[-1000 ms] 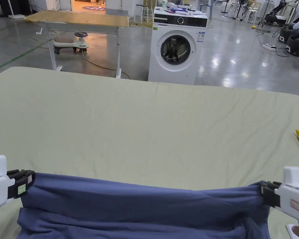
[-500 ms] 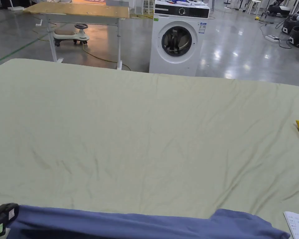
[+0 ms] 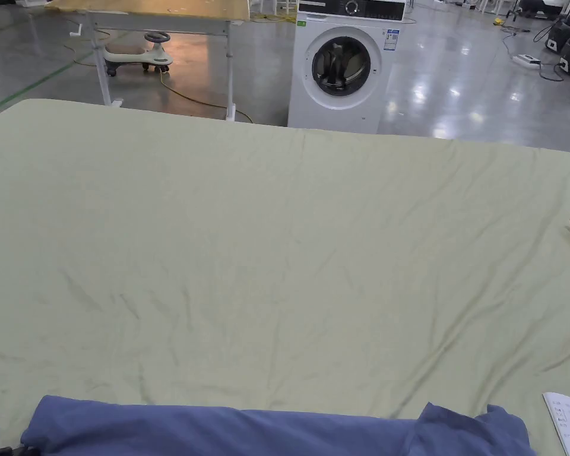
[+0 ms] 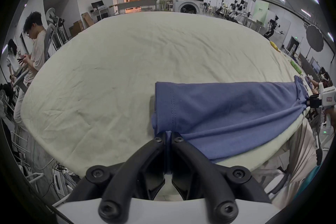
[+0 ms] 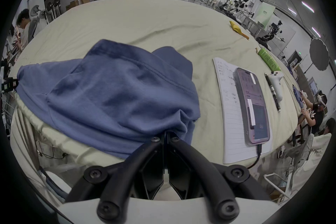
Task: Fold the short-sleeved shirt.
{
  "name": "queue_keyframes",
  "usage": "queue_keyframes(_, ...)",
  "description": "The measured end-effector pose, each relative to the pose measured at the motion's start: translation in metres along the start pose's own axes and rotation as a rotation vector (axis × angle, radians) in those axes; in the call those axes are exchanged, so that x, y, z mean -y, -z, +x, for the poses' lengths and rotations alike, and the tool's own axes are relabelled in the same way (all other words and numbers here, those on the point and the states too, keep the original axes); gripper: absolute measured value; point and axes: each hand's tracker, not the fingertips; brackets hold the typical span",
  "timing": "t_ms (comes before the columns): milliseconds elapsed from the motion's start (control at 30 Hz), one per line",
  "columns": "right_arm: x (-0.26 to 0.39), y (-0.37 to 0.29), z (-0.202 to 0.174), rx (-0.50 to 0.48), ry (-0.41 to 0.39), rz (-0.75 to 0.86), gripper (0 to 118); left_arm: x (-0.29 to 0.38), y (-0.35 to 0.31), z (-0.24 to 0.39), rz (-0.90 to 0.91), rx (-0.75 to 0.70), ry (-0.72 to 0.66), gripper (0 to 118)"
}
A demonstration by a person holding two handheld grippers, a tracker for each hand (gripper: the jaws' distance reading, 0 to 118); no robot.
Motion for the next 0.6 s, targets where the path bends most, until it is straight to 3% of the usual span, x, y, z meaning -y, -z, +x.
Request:
queue_keyframes(133,0.002,0.008,-0.004,0.009,-0.006,0.011,2,-0.002,0.002,0.006,0.002,-0.022,0.015,2)
queue_keyframes(200,-0.002,0.003,-0.004,0.015,-0.004,0.004,9,-0.005,-0.001,0.01,0.004,-0.038,0.021,10)
queue_keyframes(233,-0.005,0.0,-0.003,0.02,0.004,-0.001,19,-0.008,-0.002,0.011,0.006,-0.037,0.02,13)
queue_keyframes(300,-0.014,-0.016,-0.004,0.041,0.017,-0.011,62,-0.016,-0.007,0.016,0.027,-0.044,0.004,22)
queue_keyframes(333,-0.018,-0.023,-0.005,0.06,0.022,0.003,75,-0.019,-0.01,0.017,0.049,-0.041,-0.002,29)
queue_keyframes(467,-0.038,-0.054,-0.01,0.081,0.038,0.126,77,-0.038,-0.02,0.03,0.19,-0.02,-0.026,43)
queue_keyframes(600,-0.058,-0.078,-0.02,0.1,0.103,0.305,77,-0.057,-0.022,0.045,0.348,-0.059,-0.006,46)
